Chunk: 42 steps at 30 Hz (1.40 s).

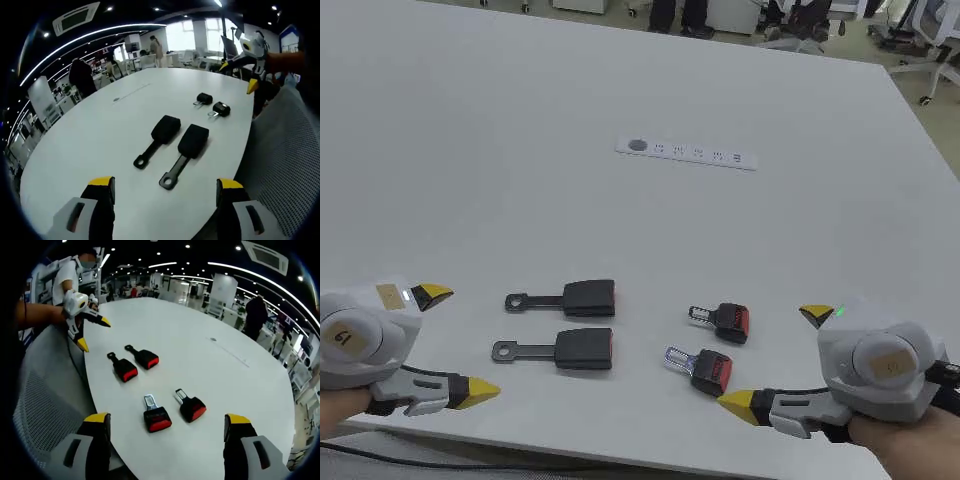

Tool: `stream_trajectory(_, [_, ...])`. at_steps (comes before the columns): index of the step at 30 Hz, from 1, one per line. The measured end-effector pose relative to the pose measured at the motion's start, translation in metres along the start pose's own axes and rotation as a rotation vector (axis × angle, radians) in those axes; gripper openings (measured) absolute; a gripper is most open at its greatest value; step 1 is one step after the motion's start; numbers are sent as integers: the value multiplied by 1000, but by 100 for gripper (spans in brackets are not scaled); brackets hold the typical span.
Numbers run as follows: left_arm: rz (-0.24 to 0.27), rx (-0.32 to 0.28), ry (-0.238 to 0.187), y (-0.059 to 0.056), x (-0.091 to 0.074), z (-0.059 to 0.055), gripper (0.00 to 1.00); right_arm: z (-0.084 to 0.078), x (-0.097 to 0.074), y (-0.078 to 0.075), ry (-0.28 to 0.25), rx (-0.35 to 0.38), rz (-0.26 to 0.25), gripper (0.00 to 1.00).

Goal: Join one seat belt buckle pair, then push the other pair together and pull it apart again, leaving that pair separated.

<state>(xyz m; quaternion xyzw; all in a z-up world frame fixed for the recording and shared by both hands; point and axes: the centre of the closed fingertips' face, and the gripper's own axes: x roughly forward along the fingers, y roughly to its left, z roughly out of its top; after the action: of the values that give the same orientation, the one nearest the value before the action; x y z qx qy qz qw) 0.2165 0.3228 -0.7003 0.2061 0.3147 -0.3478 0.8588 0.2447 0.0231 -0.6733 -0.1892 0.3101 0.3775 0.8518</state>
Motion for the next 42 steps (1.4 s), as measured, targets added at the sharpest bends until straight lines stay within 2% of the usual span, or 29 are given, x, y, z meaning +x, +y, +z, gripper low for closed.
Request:
stream_trajectory(3, [2, -3, 0, 1, 0, -1, 84, 1, 0, -6, -7, -3, -30, 99])
stream_trajectory(10, [6, -11, -6, 4, 0, -2, 89, 1, 4, -7, 8, -21, -20, 99])
stream_trajectory(16, [3, -2, -3, 3, 1, -2, 92, 3, 7, -6, -2, -19, -17, 99])
stream_trajectory(22, [5, -9, 2, 3, 0, -2, 92, 1, 8, -3, 8, -59, -21, 99])
stream_trajectory(27, [9, 0, 20, 3, 0, -5, 91, 2, 8, -3, 2, -48, -18, 96])
stream_trajectory(37, [6, 7, 17, 4, 1, -6, 92, 4, 7, -3, -2, -44, -18, 97])
stream_trajectory(42, [14, 14, 25, 5, 2, -5, 90, -2, 7, -5, 20, -67, -29, 98])
